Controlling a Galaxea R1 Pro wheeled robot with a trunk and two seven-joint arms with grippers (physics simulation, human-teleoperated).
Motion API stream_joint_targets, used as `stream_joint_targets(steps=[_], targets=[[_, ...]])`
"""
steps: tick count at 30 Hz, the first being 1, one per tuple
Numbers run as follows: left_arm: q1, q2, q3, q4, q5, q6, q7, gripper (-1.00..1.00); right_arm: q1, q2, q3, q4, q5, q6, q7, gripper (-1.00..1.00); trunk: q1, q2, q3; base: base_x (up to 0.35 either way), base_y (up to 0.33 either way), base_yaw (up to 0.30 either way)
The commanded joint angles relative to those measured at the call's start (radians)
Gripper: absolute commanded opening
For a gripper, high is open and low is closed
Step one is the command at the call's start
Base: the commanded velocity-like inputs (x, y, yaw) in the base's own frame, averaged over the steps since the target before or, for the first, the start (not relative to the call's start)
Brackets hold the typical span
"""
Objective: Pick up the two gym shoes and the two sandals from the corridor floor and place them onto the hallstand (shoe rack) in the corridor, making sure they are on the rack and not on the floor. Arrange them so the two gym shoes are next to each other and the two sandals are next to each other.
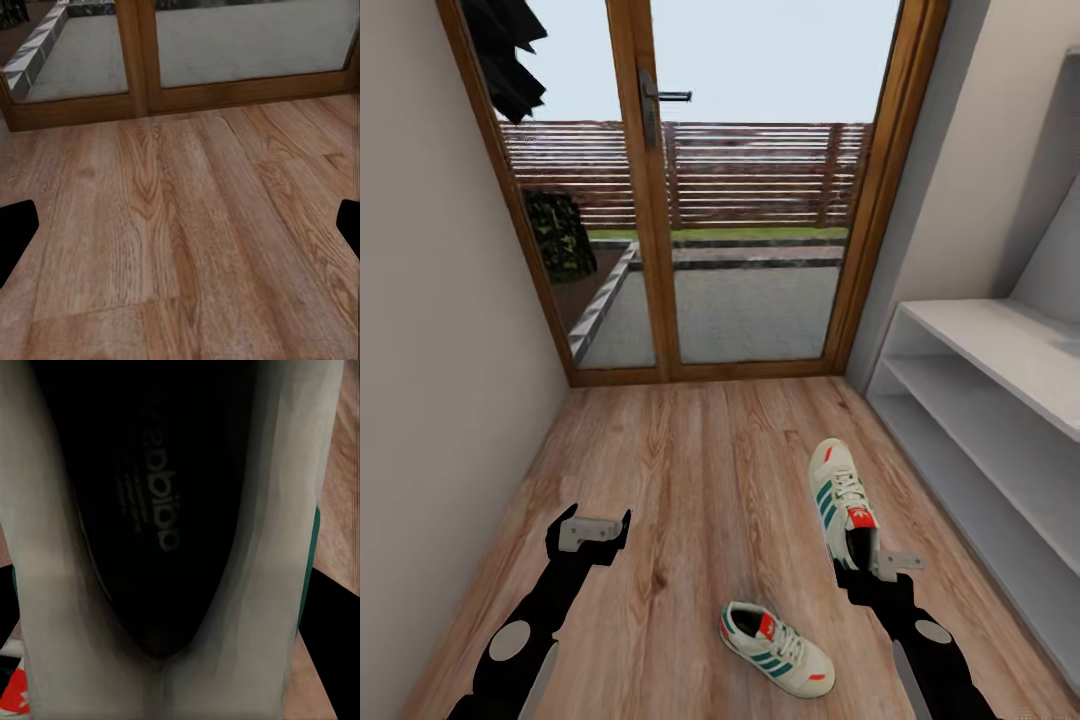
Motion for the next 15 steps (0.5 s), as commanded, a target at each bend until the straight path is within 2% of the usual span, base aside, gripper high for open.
stream_joint_targets(steps=[1, 15], targets=[[0.0, 0.0, -0.001, -0.002, -0.002, 0.005, 0.0, 1.0, 0.0, 0.0, 0.0, -0.002, 0.0, 0.006, 0.0, -1.0, 0.0, 0.0, -0.001, 0.145, 0.098, -0.278], [0.0, 0.0, -0.001, -0.001, -0.002, 0.005, 0.0, 1.0, 0.0, 0.0, 0.0, -0.002, 0.0, 0.005, 0.0, -1.0, 0.0, 0.0, -0.001, 0.143, 0.116, -0.297]])
